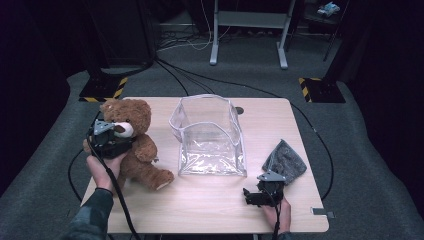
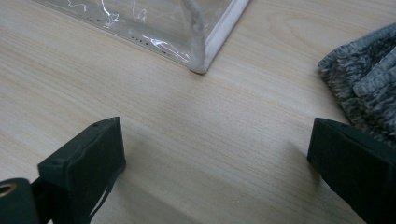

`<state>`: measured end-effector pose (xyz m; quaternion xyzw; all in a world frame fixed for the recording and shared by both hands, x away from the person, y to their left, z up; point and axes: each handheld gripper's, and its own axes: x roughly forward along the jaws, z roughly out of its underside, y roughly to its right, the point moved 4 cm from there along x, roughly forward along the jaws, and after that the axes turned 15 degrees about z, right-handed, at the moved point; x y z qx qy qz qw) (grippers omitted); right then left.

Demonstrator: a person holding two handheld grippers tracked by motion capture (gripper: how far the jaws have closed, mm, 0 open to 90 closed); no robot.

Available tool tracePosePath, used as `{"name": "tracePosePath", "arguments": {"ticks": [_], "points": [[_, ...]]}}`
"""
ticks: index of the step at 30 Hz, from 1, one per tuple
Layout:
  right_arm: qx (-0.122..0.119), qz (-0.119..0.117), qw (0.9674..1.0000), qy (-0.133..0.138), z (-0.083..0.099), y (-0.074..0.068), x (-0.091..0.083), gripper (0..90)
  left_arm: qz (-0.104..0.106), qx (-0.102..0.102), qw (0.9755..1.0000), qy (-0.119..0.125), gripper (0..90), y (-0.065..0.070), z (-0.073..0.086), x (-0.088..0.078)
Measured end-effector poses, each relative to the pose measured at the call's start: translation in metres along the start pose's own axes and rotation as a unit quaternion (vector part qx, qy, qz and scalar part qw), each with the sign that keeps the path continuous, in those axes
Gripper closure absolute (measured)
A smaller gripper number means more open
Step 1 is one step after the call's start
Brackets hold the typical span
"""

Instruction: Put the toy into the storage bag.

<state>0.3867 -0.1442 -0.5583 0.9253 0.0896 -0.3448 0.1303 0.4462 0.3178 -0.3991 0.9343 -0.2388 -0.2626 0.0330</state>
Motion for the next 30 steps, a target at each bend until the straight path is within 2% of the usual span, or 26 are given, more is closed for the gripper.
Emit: {"name": "tracePosePath", "arguments": {"ticks": [5,15,21,24,26,30], "points": [[0.0,0.0,1.0,0.0,0.0,0.0,0.0,3.0,-0.007,-0.001,1.0,0.005,47.5,-0.004,-0.013,0.001],[0.0,-0.001,1.0,0.0,0.0,0.0,0.0,3.0,-0.029,0.015,0.9994,0.014,47.5,-0.011,-0.042,0.0],[0.0,-0.001,1.0,0.0,0.0,0.0,0.0,3.2,-0.036,0.018,0.9988,0.029,47.5,-0.011,-0.061,-0.002],[0.0,-0.001,1.0,0.0,0.0,0.0,0.0,3.4,-0.039,0.027,0.9985,0.029,47.5,-0.011,-0.071,-0.003],[0.0,-0.001,1.0,0.0,0.0,0.0,0.0,3.5,-0.041,0.028,0.9981,0.036,47.5,-0.011,-0.077,-0.002],[-0.001,-0.002,1.0,0.001,0.0,0.0,0.0,3.6,-0.044,0.03,0.9979,0.037,47.5,-0.012,-0.085,-0.003]]}}
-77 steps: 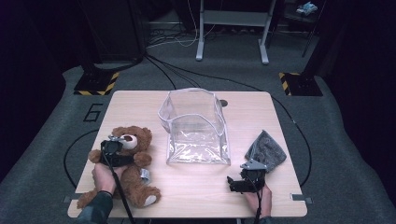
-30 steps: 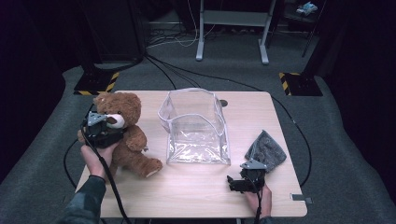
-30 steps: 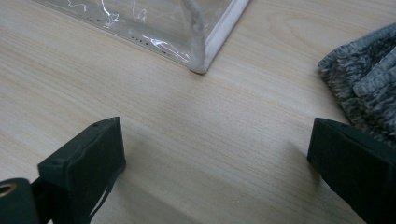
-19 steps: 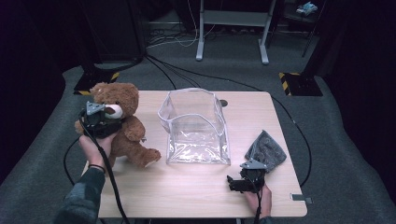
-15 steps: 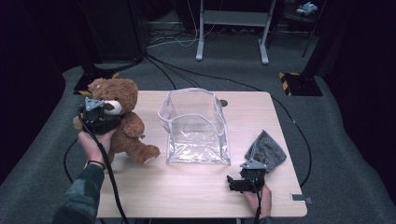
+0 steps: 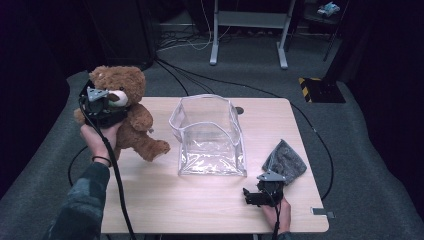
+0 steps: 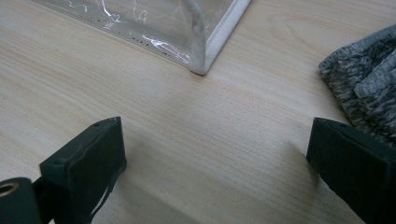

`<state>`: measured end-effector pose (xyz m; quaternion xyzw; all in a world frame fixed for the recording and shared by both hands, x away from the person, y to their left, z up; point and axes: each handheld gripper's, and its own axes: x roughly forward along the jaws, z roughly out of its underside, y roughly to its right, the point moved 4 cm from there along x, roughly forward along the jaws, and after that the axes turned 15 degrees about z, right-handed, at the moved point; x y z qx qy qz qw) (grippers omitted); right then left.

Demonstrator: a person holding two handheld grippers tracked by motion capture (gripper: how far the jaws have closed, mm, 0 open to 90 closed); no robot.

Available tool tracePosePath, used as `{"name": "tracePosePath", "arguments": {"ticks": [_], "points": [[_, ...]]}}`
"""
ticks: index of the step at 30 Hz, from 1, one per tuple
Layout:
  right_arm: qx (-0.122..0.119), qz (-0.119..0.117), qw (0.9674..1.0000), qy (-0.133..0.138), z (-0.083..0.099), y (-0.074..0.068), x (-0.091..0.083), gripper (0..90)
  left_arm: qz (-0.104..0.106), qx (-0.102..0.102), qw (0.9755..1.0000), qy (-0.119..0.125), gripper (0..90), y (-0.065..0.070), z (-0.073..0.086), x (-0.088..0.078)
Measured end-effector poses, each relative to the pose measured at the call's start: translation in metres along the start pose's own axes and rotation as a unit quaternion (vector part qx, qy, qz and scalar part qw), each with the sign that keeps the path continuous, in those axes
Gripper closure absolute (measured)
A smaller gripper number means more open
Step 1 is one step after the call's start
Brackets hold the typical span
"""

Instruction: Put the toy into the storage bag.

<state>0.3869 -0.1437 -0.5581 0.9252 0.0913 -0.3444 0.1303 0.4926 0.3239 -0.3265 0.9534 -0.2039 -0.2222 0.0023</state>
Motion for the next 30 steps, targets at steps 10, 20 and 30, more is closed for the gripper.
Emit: {"name": "tracePosePath", "arguments": {"ticks": [10,20,30], "points": [[-0.001,0.0,1.0,0.001,0.0,0.0,0.0,3.9,-0.01,0.009,0.9998,0.015,47.4,-0.001,-0.03,0.001],[-0.005,-0.004,1.0,-0.002,0.001,0.0,-0.001,4.6,-0.024,0.022,0.9992,0.025,47.3,0.0,-0.057,0.002],[-0.004,-0.004,1.0,-0.001,0.0,0.0,-0.001,5.1,-0.034,0.034,0.9982,0.036,47.3,0.005,-0.084,0.001]]}}
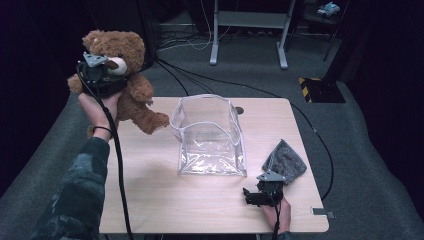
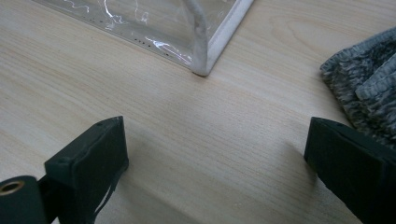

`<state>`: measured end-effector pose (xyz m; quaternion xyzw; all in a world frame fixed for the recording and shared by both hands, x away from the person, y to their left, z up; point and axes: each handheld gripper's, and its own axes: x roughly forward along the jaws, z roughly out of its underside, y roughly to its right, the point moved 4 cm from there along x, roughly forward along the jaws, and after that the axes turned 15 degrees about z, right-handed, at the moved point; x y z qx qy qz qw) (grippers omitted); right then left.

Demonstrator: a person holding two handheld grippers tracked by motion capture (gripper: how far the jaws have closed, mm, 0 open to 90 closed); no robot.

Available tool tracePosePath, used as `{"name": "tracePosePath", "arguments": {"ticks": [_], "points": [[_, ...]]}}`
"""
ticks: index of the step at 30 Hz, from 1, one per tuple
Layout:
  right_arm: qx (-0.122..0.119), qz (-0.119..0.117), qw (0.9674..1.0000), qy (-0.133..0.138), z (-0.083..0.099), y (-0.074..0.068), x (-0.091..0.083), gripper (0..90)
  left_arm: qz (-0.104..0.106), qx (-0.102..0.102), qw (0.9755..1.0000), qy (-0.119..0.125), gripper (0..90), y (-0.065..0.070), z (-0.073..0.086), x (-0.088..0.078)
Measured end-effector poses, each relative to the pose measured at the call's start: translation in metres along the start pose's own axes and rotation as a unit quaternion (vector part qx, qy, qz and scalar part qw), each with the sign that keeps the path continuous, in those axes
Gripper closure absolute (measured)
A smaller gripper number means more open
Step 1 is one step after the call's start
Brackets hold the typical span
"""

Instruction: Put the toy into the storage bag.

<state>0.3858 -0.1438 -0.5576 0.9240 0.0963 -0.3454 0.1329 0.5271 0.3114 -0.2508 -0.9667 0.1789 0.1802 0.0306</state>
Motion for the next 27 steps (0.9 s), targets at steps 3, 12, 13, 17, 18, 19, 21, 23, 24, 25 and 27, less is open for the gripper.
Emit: {"name": "tracePosePath", "arguments": {"ticks": [3,12,13,17,18,19,21,23,24,25,27], "points": [[-0.002,0.001,1.0,0.0,0.0,0.0,0.0,5.2,-0.004,0.001,1.0,0.009,47.3,0.0,-0.009,-0.001],[0.0,0.0,1.0,0.0,0.0,0.0,0.0,5.3,0.001,0.011,0.9996,0.025,47.5,0.009,-0.031,-0.004],[0.0,0.0,1.0,0.0,0.0,0.0,0.0,5.3,0.003,0.011,0.9996,0.027,47.5,0.011,-0.034,-0.004],[-0.004,0.0,1.0,0.0,0.0,0.001,0.0,5.5,0.008,0.015,0.9994,0.031,47.5,0.017,-0.042,-0.004],[-0.006,0.001,1.0,0.0,0.0,0.001,0.0,5.6,0.008,0.017,0.9992,0.034,47.5,0.019,-0.043,-0.003],[-0.007,0.001,1.0,0.001,0.0,0.001,0.0,5.7,0.009,0.018,0.9992,0.035,47.5,0.02,-0.045,-0.003],[-0.007,0.001,1.0,0.001,0.0,0.001,0.0,5.7,0.011,0.018,0.9991,0.035,47.5,0.023,-0.047,-0.001],[-0.005,0.0,1.0,0.001,0.0,0.0,0.0,5.9,0.014,0.02,0.999,0.036,47.4,0.027,-0.05,0.002],[-0.005,-0.001,1.0,0.001,0.0,0.0,0.0,5.9,0.015,0.021,0.999,0.037,47.5,0.029,-0.05,0.003],[-0.005,-0.001,1.0,0.001,0.0,0.0,0.0,5.9,0.017,0.022,0.9989,0.039,47.5,0.031,-0.051,0.005],[-0.005,-0.001,1.0,0.001,0.0,0.0,0.0,6.0,0.022,0.023,0.9988,0.039,47.4,0.036,-0.053,0.009]]}}
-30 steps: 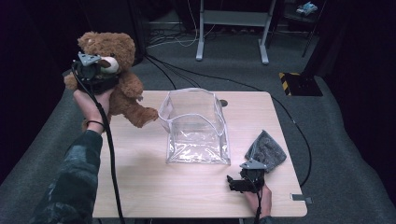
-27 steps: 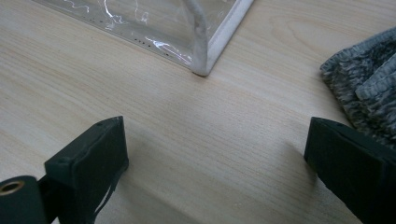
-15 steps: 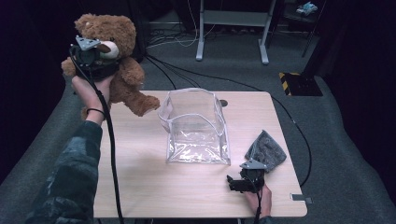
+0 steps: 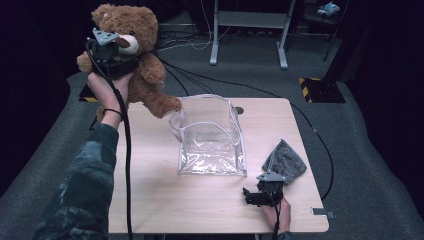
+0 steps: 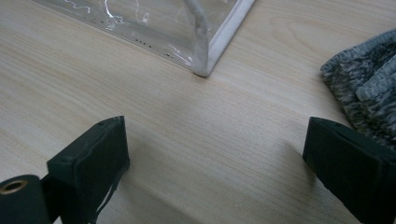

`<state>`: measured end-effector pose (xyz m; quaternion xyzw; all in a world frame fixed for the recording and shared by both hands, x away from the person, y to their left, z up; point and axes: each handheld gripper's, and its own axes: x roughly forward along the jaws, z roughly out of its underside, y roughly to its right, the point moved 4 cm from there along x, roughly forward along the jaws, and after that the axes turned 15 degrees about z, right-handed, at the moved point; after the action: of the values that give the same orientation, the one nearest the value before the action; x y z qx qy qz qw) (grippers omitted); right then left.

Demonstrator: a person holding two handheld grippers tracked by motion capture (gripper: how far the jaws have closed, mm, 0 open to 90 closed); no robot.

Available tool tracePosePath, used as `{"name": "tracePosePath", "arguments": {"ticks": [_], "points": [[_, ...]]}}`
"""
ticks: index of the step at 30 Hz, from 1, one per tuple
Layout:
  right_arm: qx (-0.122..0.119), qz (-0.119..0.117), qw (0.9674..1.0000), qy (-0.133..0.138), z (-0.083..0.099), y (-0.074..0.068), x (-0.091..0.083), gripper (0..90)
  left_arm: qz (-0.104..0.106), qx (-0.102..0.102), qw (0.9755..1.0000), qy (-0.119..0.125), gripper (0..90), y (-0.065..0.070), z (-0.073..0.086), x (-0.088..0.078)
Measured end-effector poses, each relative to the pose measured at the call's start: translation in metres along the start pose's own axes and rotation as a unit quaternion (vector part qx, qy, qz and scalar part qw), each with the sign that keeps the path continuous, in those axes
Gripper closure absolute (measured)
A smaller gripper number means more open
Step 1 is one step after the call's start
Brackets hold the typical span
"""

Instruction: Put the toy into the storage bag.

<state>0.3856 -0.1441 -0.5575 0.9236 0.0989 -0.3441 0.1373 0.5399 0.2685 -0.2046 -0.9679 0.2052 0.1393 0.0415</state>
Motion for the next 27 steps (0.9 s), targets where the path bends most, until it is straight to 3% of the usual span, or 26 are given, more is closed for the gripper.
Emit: {"name": "tracePosePath", "arguments": {"ticks": [23,27], "points": [[0.0,-0.002,1.0,0.0,0.0,0.0,0.0,6.4,0.061,0.016,0.998,0.0,47.4,0.07,-0.006,0.059],[-0.001,-0.002,1.0,0.001,0.0,0.0,0.0,6.5,0.07,0.011,0.9975,0.002,47.3,0.082,-0.005,0.07]]}}
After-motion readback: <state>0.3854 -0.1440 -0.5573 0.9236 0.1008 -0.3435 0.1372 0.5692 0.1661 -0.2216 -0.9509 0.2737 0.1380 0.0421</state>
